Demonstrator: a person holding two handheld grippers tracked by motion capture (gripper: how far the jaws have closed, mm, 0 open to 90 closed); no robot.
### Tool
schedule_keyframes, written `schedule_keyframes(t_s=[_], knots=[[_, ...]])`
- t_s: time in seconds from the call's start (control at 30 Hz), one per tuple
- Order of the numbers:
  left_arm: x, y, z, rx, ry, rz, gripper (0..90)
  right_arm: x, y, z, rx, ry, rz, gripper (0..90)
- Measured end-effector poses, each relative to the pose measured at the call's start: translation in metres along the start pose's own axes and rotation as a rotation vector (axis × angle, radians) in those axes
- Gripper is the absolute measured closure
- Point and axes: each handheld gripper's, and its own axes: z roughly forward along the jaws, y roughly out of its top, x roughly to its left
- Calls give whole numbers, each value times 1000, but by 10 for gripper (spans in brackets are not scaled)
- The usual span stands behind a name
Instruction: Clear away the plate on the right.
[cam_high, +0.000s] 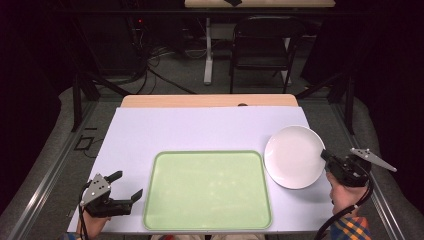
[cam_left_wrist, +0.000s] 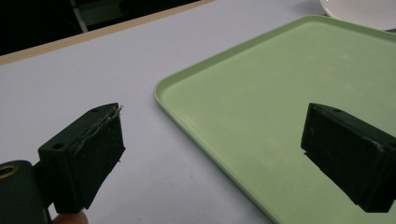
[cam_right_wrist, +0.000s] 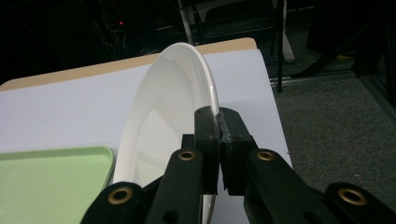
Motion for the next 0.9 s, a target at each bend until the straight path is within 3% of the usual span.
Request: schedule_keyframes(t_s=[0.23,0.3,0.37,0.4,0.57,0.63,0.7,0.9], knots=[[0,0,0,-2,1,-1,56,15,5,-5,-27,-11,-104,866],[0,0,0,-2,1,0,56,25,7,-9,-45,-20,-171,867],[0,0,0,-1,0,0,56,28,7,-10,-49,-21,-189,867],[0,0,0,-2,0,0,56,36,8,-12,-58,-22,-242,867],[0,0,0,-2,0,0,56,47,9,-15,-68,-18,-309,866],[0,0,0,-2,0,0,57,50,10,-16,-64,-11,-327,865],[0,0,0,-1,0,1,57,49,11,-19,-55,17,-323,864],[0,0,0,2,0,2,57,48,9,-23,-34,42,-318,846]])
